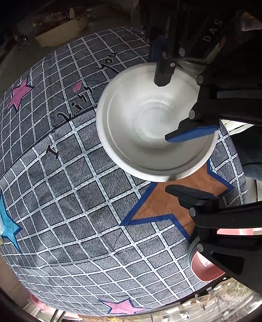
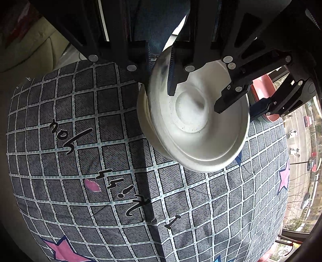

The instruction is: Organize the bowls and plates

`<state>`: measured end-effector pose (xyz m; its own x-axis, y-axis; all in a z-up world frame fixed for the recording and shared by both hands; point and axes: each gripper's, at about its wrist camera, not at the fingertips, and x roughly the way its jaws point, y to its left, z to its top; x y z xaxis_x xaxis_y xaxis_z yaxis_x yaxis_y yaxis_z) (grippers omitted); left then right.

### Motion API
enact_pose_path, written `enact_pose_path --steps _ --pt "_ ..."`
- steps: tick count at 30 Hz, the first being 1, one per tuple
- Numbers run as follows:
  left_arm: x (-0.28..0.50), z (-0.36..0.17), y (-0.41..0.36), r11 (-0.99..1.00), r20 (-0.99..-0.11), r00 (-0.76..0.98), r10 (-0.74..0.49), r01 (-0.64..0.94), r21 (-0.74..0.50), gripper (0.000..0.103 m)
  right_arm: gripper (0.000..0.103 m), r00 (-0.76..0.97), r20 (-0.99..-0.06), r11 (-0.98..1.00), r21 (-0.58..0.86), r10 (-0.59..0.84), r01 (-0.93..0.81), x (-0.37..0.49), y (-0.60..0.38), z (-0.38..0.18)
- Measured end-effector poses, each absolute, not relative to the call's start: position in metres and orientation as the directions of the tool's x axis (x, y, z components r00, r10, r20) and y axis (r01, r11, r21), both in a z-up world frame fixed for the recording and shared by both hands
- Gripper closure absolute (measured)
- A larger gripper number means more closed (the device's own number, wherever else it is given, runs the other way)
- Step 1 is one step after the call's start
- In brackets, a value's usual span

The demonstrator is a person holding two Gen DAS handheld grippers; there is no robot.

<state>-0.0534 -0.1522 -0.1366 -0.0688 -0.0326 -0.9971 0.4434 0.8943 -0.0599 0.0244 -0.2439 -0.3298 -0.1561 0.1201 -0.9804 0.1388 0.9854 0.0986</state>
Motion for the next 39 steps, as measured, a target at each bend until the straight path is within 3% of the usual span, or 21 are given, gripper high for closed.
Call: enact_pose_path --steps 3,4,6,10,11,12,14,29,39 --pt "-0.054 -0.132 -0.143 0.9 -0.998 -0.042 -0.035 0.433 -0.05 0.031 0.088 -0.148 -0.987 0.992 0.052 0.069 0.113 0.019 -0.246 -0.333" --pt "-0.054 -0.131 -0.14 0.901 -0.998 -0.04 -0.039 0.431 -0.052 0.028 0.081 -0.147 -0.987 0.992 0.048 0.065 0.116 0.018 -0.244 -0.332" --pt "-0.054 -0.128 -0.136 0.904 -0.999 -0.031 -0.028 0.426 -0.038 0.025 0.041 -0.137 -0.988 0.99 0.053 0.07 0.13 0.014 -0.249 -0.328" --pt "-0.051 -0.127 -0.127 0.915 -0.998 -0.045 -0.036 0.401 -0.05 0.024 0.039 -0.122 -0.991 0.989 0.044 0.062 0.141 0.011 -0.259 -0.322" --pt "-0.051 -0.128 -0.122 0.918 -0.998 -0.049 -0.039 0.393 -0.055 0.023 0.034 -0.121 -0.991 0.988 0.046 0.064 0.149 0.011 -0.263 -0.32" --pt "-0.051 -0.129 -0.119 0.921 -0.998 -0.052 -0.04 0.386 -0.057 0.023 0.019 -0.118 -0.991 0.986 0.05 0.069 0.159 0.015 -0.273 -0.316" --pt "-0.053 -0.132 -0.11 0.926 -0.998 -0.058 -0.04 0.374 -0.059 0.022 0.011 -0.099 -0.991 0.983 0.068 0.086 0.173 0.013 -0.281 -0.31" --pt "-0.082 -0.165 -0.062 0.955 -0.997 -0.073 -0.02 0.293 -0.04 0.021 0.01 -0.117 -0.989 0.97 0.064 0.093 0.233 -0.018 -0.305 -0.3" --pt "-0.079 -0.17 -0.079 0.955 -0.997 -0.082 -0.011 0.294 -0.035 0.021 0.01 -0.128 -0.987 0.97 0.061 0.093 0.236 -0.012 -0.313 -0.308"
